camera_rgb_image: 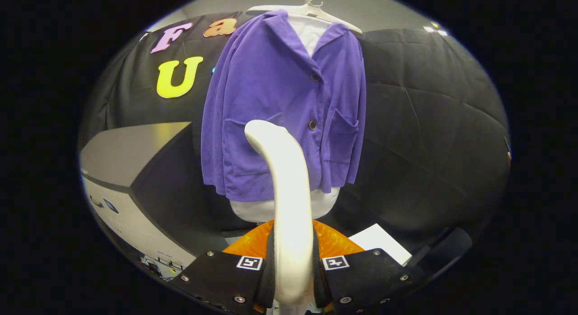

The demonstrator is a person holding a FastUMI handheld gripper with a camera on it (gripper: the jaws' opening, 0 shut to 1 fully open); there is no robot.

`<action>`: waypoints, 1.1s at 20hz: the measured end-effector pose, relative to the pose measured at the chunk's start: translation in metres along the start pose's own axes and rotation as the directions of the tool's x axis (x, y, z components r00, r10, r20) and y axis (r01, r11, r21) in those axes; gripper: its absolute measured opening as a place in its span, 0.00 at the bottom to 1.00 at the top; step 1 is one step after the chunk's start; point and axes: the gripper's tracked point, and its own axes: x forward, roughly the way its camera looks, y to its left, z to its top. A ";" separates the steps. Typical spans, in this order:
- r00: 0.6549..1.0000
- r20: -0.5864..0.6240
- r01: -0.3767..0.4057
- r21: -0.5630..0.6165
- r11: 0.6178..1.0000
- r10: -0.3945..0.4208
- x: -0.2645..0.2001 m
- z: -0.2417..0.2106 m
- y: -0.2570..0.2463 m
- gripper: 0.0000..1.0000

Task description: Iron the clothes twice with a garment steamer, once on the left side and once on the right side.

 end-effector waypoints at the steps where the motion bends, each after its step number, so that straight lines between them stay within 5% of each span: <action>1: 1.000 0.023 -0.004 -0.011 1.000 0.004 -0.006 0.009 -0.006 0.34; 13: 0.981 0.183 0.041 0.102 0.994 -0.060 -0.021 0.114 -0.069 0.34; 22: 0.930 0.342 0.068 0.199 0.978 -0.134 -0.015 0.220 -0.098 0.33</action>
